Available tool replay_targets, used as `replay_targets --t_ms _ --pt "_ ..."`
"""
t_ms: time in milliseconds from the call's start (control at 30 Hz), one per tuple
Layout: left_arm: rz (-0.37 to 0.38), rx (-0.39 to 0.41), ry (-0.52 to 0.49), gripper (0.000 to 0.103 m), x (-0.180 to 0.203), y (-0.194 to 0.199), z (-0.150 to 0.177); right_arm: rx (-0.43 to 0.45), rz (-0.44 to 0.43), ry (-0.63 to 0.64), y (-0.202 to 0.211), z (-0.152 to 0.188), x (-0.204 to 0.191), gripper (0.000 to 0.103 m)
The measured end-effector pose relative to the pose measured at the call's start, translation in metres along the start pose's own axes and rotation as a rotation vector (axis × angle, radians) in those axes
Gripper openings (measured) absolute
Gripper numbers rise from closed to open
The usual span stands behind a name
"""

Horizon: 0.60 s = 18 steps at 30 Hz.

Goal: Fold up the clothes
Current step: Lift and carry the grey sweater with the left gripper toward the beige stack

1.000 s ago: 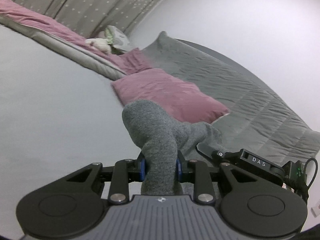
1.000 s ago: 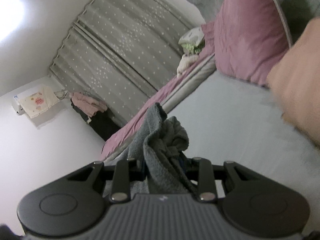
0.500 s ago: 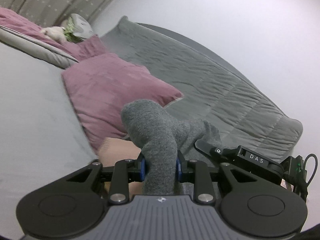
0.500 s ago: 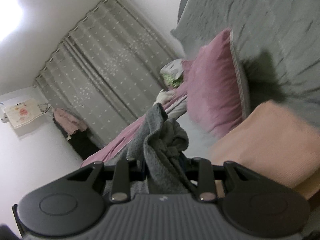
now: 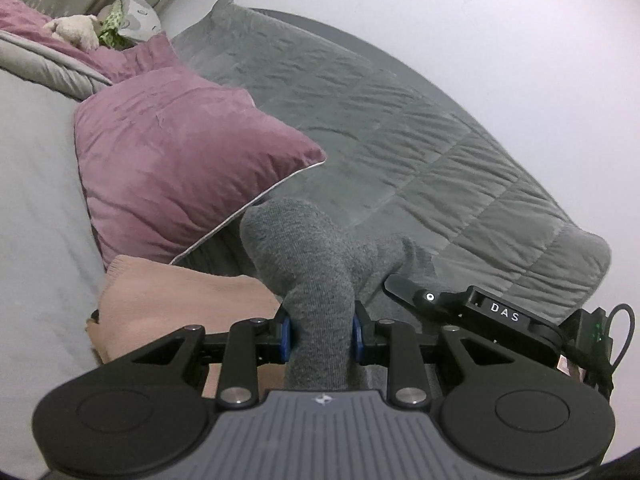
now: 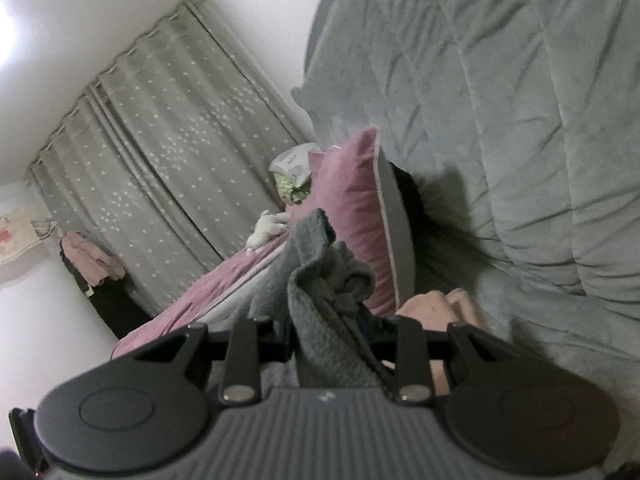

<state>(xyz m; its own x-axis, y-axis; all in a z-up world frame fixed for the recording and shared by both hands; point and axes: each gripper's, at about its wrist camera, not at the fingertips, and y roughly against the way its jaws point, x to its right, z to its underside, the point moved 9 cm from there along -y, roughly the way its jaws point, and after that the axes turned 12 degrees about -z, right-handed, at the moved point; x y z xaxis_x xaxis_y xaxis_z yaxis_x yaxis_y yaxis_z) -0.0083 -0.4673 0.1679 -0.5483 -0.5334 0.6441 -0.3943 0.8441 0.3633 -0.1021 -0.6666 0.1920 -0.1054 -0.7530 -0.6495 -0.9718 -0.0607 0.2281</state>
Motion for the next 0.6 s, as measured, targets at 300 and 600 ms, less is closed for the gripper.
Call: replay_targets --t_ms 300,600 --pt "-0.095 -0.031 0.037 0.027 -0.039 -0.050 0.007 -0.056 0.045 -0.014 -0.055 0.021 0.050 0.028" --pt "-0.107 -0.070 -0.016 0.035 -0.057 -0.065 0.019 0.008 0.092 -0.034 -0.059 0.036 0.103 0.047"
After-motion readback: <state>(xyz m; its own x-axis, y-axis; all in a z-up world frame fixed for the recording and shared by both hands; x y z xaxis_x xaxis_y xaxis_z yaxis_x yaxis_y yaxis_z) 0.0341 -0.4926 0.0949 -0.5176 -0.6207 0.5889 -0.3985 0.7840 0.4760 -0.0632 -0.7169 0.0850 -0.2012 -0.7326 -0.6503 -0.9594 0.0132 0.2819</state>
